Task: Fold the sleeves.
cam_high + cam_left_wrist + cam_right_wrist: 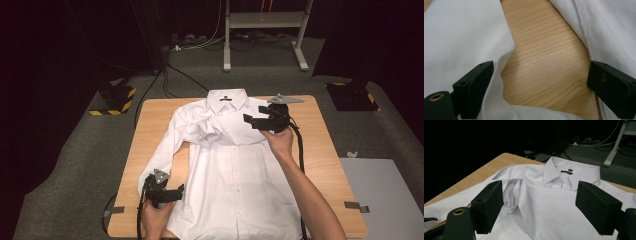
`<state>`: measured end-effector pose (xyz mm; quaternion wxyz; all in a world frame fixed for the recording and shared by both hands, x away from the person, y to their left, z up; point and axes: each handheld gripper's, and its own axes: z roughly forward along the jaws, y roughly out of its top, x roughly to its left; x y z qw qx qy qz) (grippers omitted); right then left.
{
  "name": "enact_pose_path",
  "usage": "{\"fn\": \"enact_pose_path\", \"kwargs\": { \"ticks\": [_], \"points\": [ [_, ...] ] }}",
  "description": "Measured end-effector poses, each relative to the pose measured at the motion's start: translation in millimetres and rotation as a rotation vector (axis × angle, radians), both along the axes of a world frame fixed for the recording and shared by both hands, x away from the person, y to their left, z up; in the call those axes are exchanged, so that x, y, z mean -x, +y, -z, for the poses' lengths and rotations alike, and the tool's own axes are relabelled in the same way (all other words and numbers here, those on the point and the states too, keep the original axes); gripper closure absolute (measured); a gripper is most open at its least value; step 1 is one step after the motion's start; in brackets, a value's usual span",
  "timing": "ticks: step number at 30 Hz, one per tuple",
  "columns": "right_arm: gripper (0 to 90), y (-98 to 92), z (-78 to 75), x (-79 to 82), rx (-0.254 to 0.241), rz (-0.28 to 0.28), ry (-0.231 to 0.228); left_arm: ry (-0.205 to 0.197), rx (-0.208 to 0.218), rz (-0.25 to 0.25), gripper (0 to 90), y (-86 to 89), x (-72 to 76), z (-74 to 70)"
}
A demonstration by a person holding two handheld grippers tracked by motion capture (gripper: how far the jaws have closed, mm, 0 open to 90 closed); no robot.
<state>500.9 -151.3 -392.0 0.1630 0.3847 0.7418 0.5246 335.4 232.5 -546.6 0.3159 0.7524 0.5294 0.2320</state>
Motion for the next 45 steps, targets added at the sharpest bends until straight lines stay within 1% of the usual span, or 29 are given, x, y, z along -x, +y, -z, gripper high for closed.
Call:
{"fn": "enact_pose_path", "kwargs": {
  "ticks": [9,25,29,41,45],
  "points": [
    [22.7,-8.9,-3.7,5.8,-0.019,0.003,-0.016,0.000,-0.001,0.001,8.4,-0.1,0.1,0.0],
    [22.7,-29.3,-7.3,15.6,-0.043,0.021,-0.031,0.000,0.000,0.003,8.4,-0.2,0.2,0.0],
    [22.6,-33.8,-8.3,18.1,-0.059,0.021,-0.033,0.001,-0.001,0.004,8.4,-0.1,0.2,-0.1],
    [22.7,-46.9,-11.4,26.1,-0.078,0.033,-0.051,0.001,-0.001,0.005,8.4,-0.1,0.2,-0.1],
    [22.7,-51.6,-12.8,28.7,-0.095,0.034,-0.056,0.001,-0.001,0.005,8.4,-0.2,0.2,-0.1]
  ]
}}
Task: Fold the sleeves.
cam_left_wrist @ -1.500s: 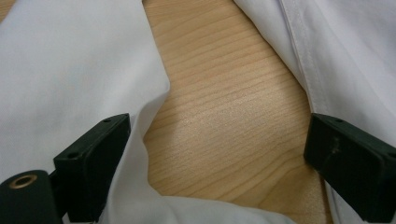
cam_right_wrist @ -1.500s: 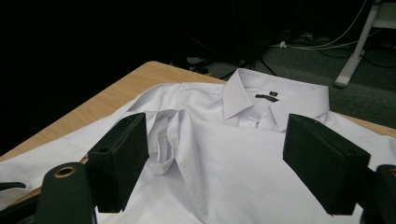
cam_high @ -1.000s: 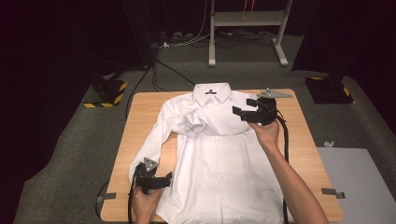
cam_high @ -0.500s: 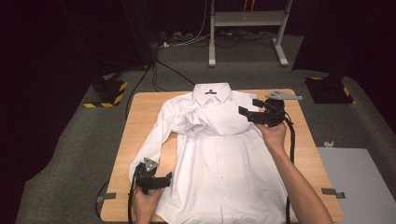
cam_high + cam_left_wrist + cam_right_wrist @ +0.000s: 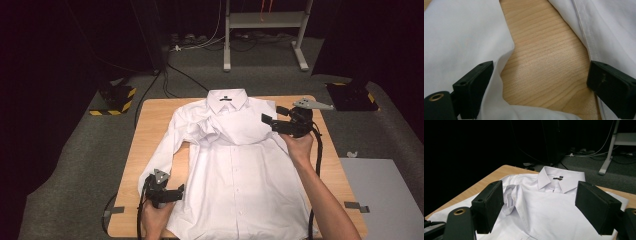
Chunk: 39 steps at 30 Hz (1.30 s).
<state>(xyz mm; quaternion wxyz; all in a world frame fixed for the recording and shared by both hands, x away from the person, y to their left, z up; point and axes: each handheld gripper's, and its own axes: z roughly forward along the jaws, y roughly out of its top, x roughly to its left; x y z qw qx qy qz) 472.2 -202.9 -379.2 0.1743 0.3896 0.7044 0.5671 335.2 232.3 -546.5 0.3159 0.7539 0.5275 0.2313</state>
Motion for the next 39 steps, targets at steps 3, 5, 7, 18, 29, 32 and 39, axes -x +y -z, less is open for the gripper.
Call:
{"fn": "enact_pose_path", "kwargs": {
  "ticks": [3,5,7,18,29,32,39],
  "points": [
    [22.8,-2.2,-0.5,1.9,0.000,0.002,-0.003,0.000,0.000,0.000,8.3,0.0,0.0,0.0],
    [22.8,-4.0,-0.5,3.1,-0.001,0.004,-0.005,0.000,0.000,0.000,8.4,0.0,0.0,0.0],
    [22.8,-6.1,-0.1,4.3,-0.004,0.006,-0.007,0.000,0.000,0.000,8.3,0.0,0.0,0.0],
    [23.0,-20.5,0.9,9.3,-0.008,0.026,-0.008,0.000,0.000,0.000,8.4,0.0,0.0,0.0],
    [22.9,-34.7,1.5,17.8,-0.013,0.044,-0.015,0.000,0.000,0.000,8.3,0.0,0.0,0.0],
    [23.0,-39.3,1.8,21.0,-0.013,0.050,-0.018,0.000,0.000,0.000,8.3,0.0,0.0,0.0],
    [23.1,-49.1,4.8,27.7,-0.014,0.072,-0.022,0.000,0.000,0.000,8.4,0.0,0.0,0.0]
  ]
}}
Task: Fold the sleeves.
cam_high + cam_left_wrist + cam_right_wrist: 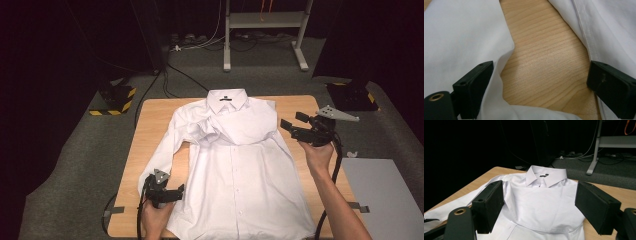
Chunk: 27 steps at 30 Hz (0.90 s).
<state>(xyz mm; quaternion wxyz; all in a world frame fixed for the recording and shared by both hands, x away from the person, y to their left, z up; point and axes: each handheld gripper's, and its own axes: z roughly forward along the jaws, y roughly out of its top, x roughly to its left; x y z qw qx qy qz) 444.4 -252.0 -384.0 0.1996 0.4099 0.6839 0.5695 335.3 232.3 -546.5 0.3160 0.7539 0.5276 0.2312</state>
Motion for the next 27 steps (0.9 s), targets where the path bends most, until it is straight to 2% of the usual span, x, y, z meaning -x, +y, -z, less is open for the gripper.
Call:
{"fn": "enact_pose_path", "kwargs": {
  "ticks": [13,21,27],
  "points": [
    [23.3,-14.5,3.6,15.4,-0.001,0.014,-0.011,0.000,0.000,0.000,8.3,0.0,0.0,0.0],
    [23.4,-22.5,8.7,31.1,0.022,0.018,-0.026,0.000,0.000,0.001,8.3,0.0,0.0,0.0],
    [23.2,-26.9,14.8,44.0,0.022,0.016,-0.037,0.000,0.000,0.001,8.4,0.0,0.0,0.0]
  ]
}}
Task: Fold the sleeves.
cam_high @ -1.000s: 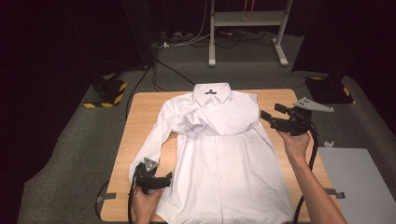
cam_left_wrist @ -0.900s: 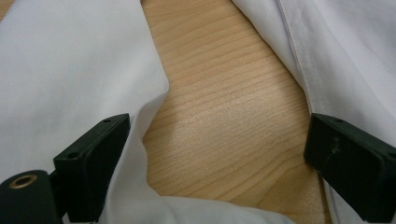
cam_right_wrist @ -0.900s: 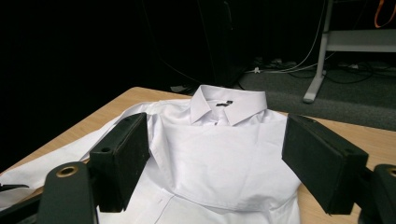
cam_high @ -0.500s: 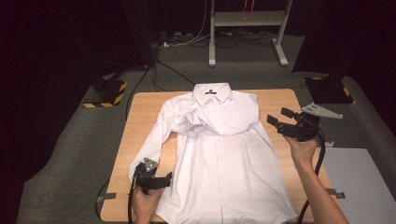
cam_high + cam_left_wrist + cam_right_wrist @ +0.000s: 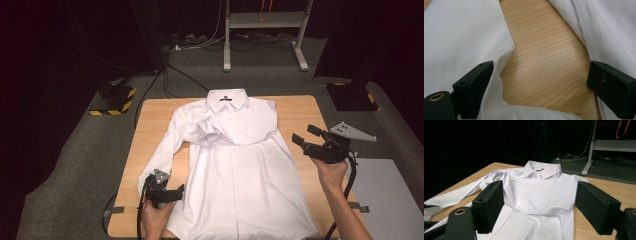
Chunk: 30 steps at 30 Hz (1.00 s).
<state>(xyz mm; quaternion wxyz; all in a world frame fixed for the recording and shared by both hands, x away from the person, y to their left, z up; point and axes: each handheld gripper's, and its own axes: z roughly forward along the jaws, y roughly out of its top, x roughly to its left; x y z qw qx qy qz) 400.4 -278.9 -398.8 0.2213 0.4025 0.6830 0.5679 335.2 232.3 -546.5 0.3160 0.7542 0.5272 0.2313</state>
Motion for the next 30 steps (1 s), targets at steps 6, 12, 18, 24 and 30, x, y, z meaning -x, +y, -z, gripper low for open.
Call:
{"fn": "enact_pose_path", "kwargs": {
  "ticks": [6,12,18,24,30],
  "points": [
    [23.3,-9.0,10.5,9.1,-0.014,0.015,0.007,0.000,0.000,0.000,8.3,0.0,0.0,0.0],
    [23.2,-15.0,16.1,16.3,-0.015,0.025,0.009,0.000,0.000,0.000,8.4,0.0,0.0,0.0],
    [23.2,-17.4,25.1,23.5,-0.003,0.036,0.013,0.001,0.001,0.000,8.4,0.1,-0.1,0.0],
    [23.2,-21.0,37.3,27.4,-0.009,0.046,0.033,0.001,0.001,0.000,8.4,0.1,-0.1,0.0],
    [23.2,-21.6,48.9,31.5,0.003,0.057,0.051,0.001,0.004,0.000,8.4,0.2,-0.2,0.1]
  ]
}}
